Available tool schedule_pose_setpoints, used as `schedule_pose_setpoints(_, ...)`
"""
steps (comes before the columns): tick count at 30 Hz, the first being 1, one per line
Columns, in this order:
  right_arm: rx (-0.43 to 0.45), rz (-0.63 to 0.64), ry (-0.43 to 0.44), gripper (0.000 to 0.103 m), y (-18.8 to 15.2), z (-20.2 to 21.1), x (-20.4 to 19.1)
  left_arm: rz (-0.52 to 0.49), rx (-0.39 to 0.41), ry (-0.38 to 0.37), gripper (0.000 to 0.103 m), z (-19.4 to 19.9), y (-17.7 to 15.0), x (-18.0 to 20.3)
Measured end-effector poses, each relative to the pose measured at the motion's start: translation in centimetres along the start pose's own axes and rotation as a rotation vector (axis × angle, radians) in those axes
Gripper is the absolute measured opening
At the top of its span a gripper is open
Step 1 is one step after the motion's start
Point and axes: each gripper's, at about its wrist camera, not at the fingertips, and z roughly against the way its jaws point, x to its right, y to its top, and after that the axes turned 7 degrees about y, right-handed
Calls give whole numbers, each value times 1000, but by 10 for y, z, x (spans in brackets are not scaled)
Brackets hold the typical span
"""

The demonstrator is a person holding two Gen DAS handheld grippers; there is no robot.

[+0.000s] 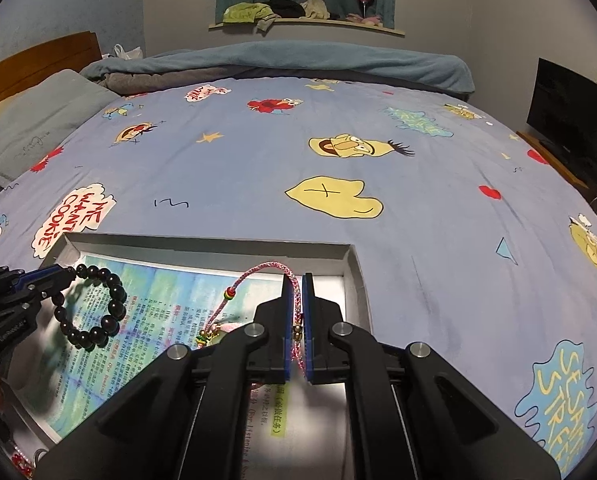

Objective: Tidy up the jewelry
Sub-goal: 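Carry both held bracelets up and over into the grey box with both tools, then open the right tool dropping the pink bracelet while the left tool releases the black beads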

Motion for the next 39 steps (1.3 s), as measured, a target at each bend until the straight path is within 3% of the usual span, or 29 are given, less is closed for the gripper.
schedule_pose_setpoints(7, 2, -12, 16, 7, 1, 0, 0, 10, -5, 13, 15, 0, 0, -2)
schedule_pose_setpoints(10, 7, -15, 18, 19, 1, 1, 0, 10, -6, 8, 19, 0, 0, -2)
schedule_pose_setpoints(12, 10, -17, 17, 34, 2, 4, -1, 6, 7, 22, 28, 2, -1, 0)
schedule_pose_setpoints(16, 39, -10, 19, 52, 4, 13, -4, 9, 36, 36, 43, 11, 0, 0)
schedule_pose_setpoints(18, 49, -8, 20, 61, 5, 20, -6, 11, 51, 45, 62, 16, 0, 0)
schedule_pose_setpoints(20, 59, -9, 34, 71, 6, 28, -7, 20, 68, 61, 74, 22, 0, -2)
schedule_pose_setpoints(24, 91, 1, 42, 87, 7, 50, -11, 49, 83, 68, 85, 39, 1, -8)
schedule_pose_setpoints(27, 116, -8, 44, 94, 8, 66, -12, 66, 101, 63, 92, 56, -1, -9)
schedule_pose_setpoints(34, 160, -25, 70, 97, 10, 108, -25, 11, 120, 94, 92, 97, -4, -1)
schedule_pose_setpoints(39, 206, 15, 100, 97, 11, 150, -40, -13, 188, 82, 93, 151, -7, -6)
